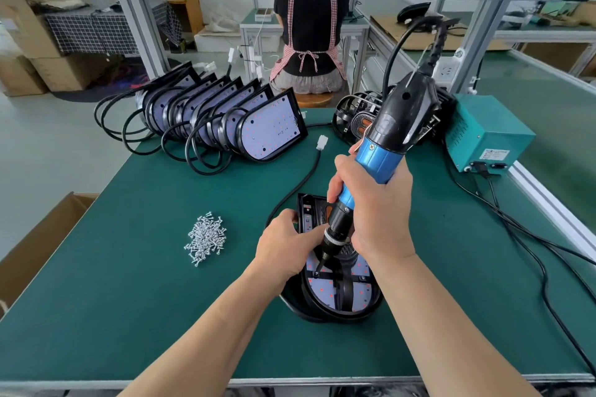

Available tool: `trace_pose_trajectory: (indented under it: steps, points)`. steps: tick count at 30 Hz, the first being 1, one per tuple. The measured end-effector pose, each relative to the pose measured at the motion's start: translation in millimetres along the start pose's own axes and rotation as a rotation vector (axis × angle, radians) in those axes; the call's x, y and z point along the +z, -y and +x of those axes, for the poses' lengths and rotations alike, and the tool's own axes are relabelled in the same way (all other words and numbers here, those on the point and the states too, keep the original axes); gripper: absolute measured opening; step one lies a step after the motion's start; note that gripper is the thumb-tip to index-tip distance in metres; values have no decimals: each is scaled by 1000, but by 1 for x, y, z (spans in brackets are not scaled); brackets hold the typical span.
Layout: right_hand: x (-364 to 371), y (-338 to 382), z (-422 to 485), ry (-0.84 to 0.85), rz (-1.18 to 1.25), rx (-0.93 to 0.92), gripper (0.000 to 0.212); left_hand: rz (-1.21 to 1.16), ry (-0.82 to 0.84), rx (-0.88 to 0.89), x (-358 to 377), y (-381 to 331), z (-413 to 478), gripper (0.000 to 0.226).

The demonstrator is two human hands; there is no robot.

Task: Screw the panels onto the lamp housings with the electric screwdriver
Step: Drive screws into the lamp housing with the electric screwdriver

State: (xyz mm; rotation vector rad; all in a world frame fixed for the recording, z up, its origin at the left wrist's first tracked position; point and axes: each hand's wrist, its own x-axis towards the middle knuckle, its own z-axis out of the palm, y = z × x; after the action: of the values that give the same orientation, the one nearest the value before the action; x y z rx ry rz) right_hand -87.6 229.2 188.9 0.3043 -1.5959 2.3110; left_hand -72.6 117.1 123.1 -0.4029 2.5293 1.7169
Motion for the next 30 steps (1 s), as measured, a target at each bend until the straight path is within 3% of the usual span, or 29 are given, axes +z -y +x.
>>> trace_pose_trajectory:
  steps: [9,16,23,30]
  points:
    - [3,-2,0,196,19,-1,18,45,1,-20,1,-2,0,41]
    - [-2,10,1,382,124,29,29,11,50,-10,-2,-6,-1,52]
    - [-10,32,20,224,207,32,24,-32,70,-25,-3,-4,-3,81]
    - [-66,40,54,-131,-2,189,21,-89,84,-31,-3,-2,-5,61]
